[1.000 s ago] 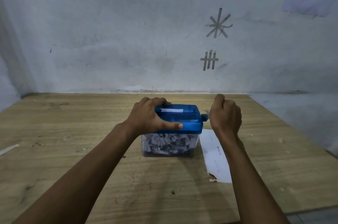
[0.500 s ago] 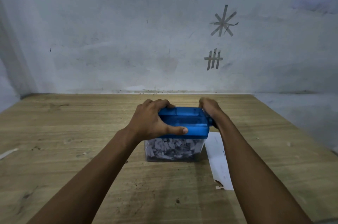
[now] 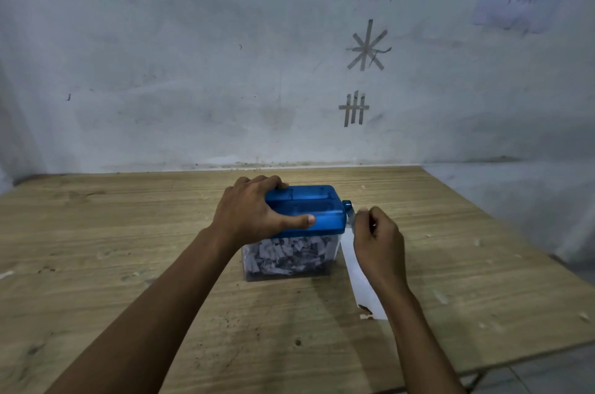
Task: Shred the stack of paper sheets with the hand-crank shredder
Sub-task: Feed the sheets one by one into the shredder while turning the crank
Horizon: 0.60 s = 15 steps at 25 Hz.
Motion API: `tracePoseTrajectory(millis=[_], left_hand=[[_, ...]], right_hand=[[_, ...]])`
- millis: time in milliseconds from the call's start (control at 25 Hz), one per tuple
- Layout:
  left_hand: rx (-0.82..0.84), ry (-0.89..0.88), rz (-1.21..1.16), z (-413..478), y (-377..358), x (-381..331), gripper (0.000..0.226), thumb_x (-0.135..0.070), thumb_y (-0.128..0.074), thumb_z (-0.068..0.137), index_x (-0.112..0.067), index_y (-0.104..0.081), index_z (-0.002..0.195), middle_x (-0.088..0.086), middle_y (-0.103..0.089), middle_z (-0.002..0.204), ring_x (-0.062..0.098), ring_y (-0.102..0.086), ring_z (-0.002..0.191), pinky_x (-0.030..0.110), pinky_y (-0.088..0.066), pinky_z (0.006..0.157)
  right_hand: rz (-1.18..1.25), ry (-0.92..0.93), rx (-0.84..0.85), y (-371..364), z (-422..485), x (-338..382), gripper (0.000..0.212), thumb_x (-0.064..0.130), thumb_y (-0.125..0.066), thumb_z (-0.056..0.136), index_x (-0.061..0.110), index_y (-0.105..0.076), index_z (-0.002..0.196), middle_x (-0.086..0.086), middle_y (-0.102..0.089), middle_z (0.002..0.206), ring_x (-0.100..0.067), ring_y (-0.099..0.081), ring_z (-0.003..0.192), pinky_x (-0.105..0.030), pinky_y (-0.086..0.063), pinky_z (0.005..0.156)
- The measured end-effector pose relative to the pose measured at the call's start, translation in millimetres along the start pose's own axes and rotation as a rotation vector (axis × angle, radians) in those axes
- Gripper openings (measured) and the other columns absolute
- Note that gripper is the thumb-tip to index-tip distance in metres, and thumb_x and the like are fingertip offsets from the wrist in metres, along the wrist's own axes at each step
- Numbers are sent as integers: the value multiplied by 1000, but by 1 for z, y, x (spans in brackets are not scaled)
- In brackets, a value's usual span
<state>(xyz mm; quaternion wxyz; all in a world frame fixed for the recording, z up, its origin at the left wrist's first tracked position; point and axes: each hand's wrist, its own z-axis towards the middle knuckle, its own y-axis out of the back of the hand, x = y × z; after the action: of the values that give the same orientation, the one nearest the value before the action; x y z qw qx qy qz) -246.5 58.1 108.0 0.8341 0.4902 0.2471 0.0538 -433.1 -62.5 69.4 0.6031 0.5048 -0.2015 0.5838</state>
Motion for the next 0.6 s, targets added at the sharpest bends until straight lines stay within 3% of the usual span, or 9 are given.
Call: tracePoseTrajectory(millis=[160,240,440,520,600], left_hand=[[56,-13,-50,2,3,1,98,-99,-46,50,-35,-59,123,-20,-51,105,14,-47,105,37,-43,92],[64,-18,-85,4,5,4,96,-97,-49,49,-35,-59,122,-24,-48,100,12,-46,105,36,-42,90],[56,-38,-124,3,5,5,93,-95,-54,48,-36,-60,120,-35,-41,96,9,-44,103,32,-39,85],[46,-26,-129,1,2,2,92,-96,-54,48,-38,-60,119,-32,-47,98,10,-46,104,34,-41,87],[8,3,-128,1,1,2,91,-97,-54,48,-39,-60,118,-24,-54,105,12,-48,105,37,-43,92]], right_hand=[[-152,48,-137,5,33,40,53,32,-34,107,14,-50,60,-5,-54,55,-16,-49,50,-29,-35,50],[-249,0,-98,2,64,61,55,35,-29,107,11,-53,63,-6,-56,59,-18,-51,54,-27,-31,50],[-282,-220,230,-38,120,42,47,41,-29,100,7,-60,96,-12,-64,89,-28,-60,80,-33,-41,70],[-69,-470,476,-48,113,7,32,32,-42,101,7,-58,89,-13,-59,85,-27,-56,72,-33,-42,70],[131,-662,545,-47,92,-12,26,22,-48,101,4,-58,85,-15,-61,79,-26,-58,64,-32,-47,65]])
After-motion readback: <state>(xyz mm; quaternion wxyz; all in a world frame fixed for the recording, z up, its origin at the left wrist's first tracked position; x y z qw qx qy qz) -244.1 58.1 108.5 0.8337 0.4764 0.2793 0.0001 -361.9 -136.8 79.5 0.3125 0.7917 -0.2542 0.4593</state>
